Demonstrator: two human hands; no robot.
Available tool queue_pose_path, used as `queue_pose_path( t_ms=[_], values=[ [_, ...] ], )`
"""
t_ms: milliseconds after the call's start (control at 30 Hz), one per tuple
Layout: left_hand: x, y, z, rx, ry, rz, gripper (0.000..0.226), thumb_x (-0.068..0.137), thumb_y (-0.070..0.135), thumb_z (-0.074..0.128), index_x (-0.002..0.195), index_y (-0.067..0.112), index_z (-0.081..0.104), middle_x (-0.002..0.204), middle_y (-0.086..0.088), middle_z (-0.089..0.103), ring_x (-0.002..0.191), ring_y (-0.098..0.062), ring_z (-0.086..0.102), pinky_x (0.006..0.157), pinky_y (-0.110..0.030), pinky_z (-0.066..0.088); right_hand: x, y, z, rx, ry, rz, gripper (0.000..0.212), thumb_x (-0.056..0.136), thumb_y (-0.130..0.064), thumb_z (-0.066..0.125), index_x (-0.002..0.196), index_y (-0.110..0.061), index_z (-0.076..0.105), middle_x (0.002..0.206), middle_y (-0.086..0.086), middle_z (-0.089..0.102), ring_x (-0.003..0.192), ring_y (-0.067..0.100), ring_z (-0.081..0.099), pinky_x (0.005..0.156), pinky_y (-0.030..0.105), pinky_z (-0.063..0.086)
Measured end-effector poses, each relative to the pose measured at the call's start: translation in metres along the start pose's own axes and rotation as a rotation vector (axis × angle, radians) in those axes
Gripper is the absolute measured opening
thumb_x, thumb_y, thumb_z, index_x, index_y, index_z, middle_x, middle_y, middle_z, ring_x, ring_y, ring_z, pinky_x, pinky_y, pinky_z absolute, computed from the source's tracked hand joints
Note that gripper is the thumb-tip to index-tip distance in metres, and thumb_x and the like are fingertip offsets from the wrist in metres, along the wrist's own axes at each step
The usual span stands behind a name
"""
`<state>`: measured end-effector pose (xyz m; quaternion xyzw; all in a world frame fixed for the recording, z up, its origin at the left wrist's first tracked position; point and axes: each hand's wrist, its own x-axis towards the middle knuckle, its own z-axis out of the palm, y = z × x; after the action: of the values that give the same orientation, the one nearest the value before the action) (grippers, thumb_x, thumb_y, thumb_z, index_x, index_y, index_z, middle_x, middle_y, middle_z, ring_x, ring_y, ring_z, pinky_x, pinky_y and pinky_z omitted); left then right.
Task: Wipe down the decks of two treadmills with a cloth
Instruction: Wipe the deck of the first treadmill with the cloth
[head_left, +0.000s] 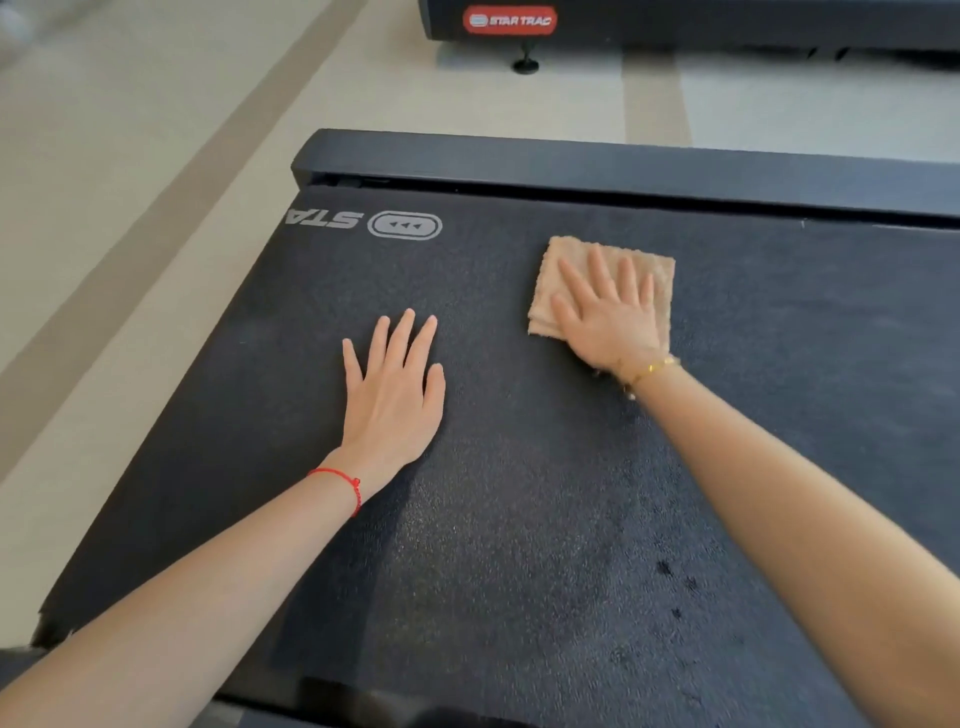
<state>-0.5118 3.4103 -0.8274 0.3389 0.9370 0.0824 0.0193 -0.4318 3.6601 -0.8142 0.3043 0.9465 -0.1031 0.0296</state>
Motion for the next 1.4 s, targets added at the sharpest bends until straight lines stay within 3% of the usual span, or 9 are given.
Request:
queue_pose_path(
  t_ms=[167,300,400,600,700,933,1000,1167,1400],
  values=[
    [0.000,0.001,0.006,0.021,0.060,-0.009,0.060,0.100,0.041,0.019,0.158,0.029,0.012,0.166,0.002,0.012,0.154,-0.021,0.005,0.121,-0.060,0.007,0.086,-0.029,-0.009,-0.002,-0.020,0.052,0.060,0.102,-0.055,0.012,0.158,-0.037,0.001,0.167,0.001,-0.008,0.150,0.037,-0.013,0.119,0.055,-0.014],
    [0.001,-0.001,0.008,0.021,0.090,0.005,0.058,0.101,0.039,0.023,0.158,0.028,0.015,0.165,0.003,0.015,0.153,-0.021,0.007,0.121,-0.059,0.007,0.103,-0.083,-0.001,-0.015,-0.054,-0.147,0.059,0.102,-0.056,0.013,0.157,-0.041,0.002,0.167,-0.001,-0.005,0.151,0.037,-0.011,0.118,0.056,-0.014],
    [0.001,-0.004,0.010,0.023,0.100,0.007,0.057,0.102,0.039,0.024,0.158,0.028,0.015,0.165,0.003,0.016,0.153,-0.020,0.008,0.121,-0.059,0.008,0.094,-0.075,0.007,-0.044,-0.020,-0.282,0.057,0.101,-0.058,0.013,0.156,-0.045,0.005,0.167,-0.004,-0.001,0.152,0.033,-0.007,0.121,0.052,-0.009],
    [0.003,-0.003,0.010,0.023,0.085,0.004,0.059,0.100,0.041,0.019,0.158,0.029,0.016,0.165,0.003,0.015,0.153,-0.021,0.008,0.121,-0.060,0.007,0.091,0.020,-0.014,0.003,0.010,0.093,0.060,0.100,-0.058,0.016,0.157,-0.040,0.009,0.167,0.000,-0.003,0.152,0.034,-0.009,0.121,0.052,-0.011],
    [0.003,-0.003,0.011,0.019,0.092,-0.004,0.058,0.101,0.039,0.023,0.157,0.028,0.018,0.165,0.002,0.018,0.153,-0.022,0.010,0.120,-0.061,0.008,0.060,0.004,-0.009,0.011,-0.020,0.059,0.060,0.101,-0.056,0.016,0.157,-0.039,0.005,0.167,0.000,-0.006,0.151,0.036,-0.012,0.120,0.053,-0.013],
    [0.002,-0.001,0.006,-0.022,0.086,0.004,0.055,0.103,0.036,0.028,0.157,0.028,0.020,0.164,0.002,0.018,0.153,-0.021,0.009,0.121,-0.059,0.006,-0.088,-0.027,0.021,0.005,0.004,-0.324,0.061,0.097,-0.062,0.007,0.155,-0.047,-0.001,0.166,-0.008,-0.008,0.151,0.027,-0.013,0.119,0.046,-0.016],
    [0.001,-0.002,0.003,-0.036,0.079,0.009,0.054,0.104,0.035,0.029,0.157,0.027,0.021,0.165,0.000,0.018,0.153,-0.022,0.009,0.121,-0.058,0.005,-0.099,-0.006,0.018,-0.005,0.009,-0.280,0.059,0.098,-0.061,0.009,0.155,-0.048,0.000,0.166,-0.009,-0.008,0.152,0.026,-0.011,0.120,0.046,-0.015],
    [-0.004,-0.007,0.000,-0.048,0.053,0.035,0.053,0.106,0.034,0.028,0.157,0.024,0.022,0.165,-0.002,0.017,0.153,-0.024,0.009,0.122,-0.057,0.006,-0.091,0.014,0.007,0.009,-0.002,0.028,0.057,0.103,-0.054,0.017,0.157,-0.042,0.004,0.167,-0.002,-0.007,0.152,0.033,-0.011,0.121,0.052,-0.012],
    [-0.008,-0.003,0.002,-0.052,0.080,0.019,0.051,0.105,0.031,0.030,0.156,0.023,0.026,0.164,-0.002,0.021,0.152,-0.024,0.012,0.121,-0.056,0.007,-0.194,-0.058,0.035,0.012,0.015,-0.299,0.058,0.102,-0.056,0.017,0.157,-0.042,0.004,0.167,-0.004,-0.003,0.151,0.035,-0.010,0.120,0.053,-0.012]
  ],
)
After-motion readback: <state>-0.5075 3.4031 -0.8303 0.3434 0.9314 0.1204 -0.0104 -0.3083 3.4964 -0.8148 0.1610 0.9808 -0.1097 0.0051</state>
